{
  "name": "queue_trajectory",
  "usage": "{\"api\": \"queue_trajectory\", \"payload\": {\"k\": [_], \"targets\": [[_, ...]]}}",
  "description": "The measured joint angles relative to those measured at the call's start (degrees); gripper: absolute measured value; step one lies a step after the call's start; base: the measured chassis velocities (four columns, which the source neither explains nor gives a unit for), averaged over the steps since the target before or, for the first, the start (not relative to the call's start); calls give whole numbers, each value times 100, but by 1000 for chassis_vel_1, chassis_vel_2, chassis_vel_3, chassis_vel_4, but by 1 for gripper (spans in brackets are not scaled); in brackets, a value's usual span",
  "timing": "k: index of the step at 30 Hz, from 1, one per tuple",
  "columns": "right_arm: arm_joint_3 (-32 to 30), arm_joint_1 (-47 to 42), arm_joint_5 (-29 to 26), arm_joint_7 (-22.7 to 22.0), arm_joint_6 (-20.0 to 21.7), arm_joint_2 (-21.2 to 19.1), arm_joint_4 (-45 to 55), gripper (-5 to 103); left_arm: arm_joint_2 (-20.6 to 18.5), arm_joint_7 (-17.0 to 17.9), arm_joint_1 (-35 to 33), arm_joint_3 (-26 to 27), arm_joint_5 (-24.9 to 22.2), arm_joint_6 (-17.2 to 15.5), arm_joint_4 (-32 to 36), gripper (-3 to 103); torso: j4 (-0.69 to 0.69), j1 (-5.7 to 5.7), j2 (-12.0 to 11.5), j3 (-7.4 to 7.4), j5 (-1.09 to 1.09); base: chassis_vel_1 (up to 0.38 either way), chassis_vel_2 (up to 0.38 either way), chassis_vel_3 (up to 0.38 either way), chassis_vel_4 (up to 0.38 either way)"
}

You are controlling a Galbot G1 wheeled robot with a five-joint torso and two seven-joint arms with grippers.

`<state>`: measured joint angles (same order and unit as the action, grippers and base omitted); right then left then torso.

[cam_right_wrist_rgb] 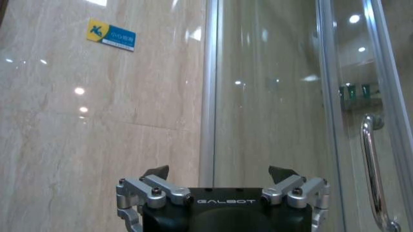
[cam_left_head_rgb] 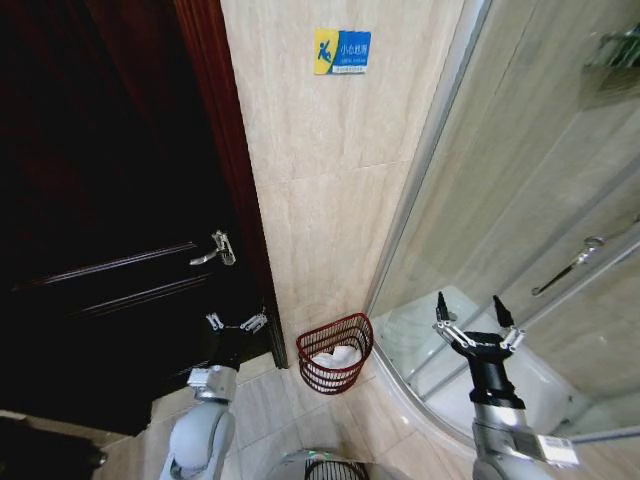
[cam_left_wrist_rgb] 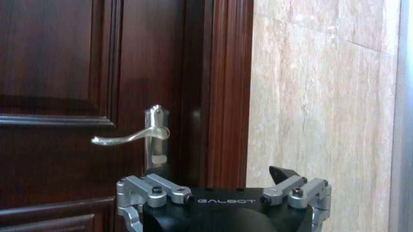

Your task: Discard the used towel into the hamper.

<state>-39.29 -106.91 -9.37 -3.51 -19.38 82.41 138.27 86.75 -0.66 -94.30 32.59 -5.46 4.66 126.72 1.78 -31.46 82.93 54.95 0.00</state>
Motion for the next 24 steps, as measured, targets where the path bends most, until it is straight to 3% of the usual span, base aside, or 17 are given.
{"api": "queue_trajectory", "payload": {"k": [24], "targets": [[-5, -19, 23, 2, 18, 77, 175, 100, -21, -7, -138, -124, -150, -216, 369, 100, 0, 0, 0, 0, 0, 0, 0, 0, 0]]}}
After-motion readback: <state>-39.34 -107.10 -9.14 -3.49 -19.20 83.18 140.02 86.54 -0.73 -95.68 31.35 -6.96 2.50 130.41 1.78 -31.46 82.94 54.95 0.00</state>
